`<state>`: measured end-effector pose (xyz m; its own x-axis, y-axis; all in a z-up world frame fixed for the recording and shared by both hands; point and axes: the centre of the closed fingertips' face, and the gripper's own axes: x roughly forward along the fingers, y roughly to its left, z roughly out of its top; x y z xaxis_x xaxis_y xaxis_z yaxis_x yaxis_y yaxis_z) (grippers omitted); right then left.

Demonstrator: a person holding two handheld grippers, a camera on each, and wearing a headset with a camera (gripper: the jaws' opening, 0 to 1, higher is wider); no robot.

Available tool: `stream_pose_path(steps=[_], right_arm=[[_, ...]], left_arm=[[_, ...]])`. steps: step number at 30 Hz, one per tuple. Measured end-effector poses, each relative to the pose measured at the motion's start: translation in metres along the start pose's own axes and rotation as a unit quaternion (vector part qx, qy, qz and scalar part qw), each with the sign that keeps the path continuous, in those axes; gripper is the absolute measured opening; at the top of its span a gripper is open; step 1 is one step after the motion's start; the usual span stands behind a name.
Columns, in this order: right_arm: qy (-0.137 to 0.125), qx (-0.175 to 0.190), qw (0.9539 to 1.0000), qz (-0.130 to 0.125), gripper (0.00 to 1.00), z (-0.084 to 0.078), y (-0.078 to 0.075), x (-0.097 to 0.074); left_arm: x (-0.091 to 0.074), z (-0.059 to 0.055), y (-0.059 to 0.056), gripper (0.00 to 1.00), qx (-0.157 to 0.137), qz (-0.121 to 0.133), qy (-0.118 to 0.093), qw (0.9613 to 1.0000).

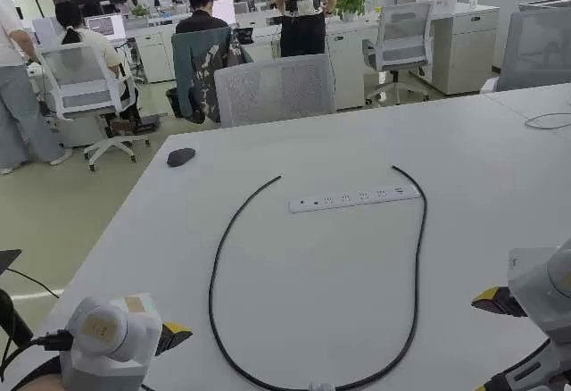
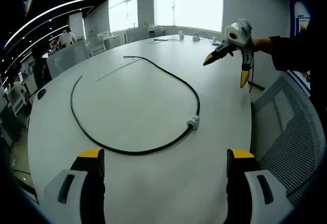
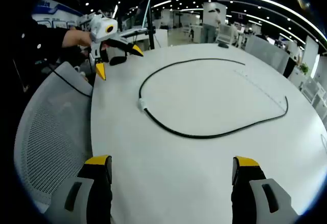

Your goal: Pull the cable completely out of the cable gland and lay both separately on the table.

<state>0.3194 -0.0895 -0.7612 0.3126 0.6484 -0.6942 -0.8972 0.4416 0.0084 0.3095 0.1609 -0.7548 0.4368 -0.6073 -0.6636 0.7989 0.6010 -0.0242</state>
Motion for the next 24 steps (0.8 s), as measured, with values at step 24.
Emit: stream_pose_path(steps=[24], right_arm=[[0.019, -0.007, 0.9995, 0.025, 0.99, -0.018, 0.004, 0.011]], left_arm=[[0.009, -0.020, -0.004, 0.99, -0.005, -0.012, 0.036, 0.9993]])
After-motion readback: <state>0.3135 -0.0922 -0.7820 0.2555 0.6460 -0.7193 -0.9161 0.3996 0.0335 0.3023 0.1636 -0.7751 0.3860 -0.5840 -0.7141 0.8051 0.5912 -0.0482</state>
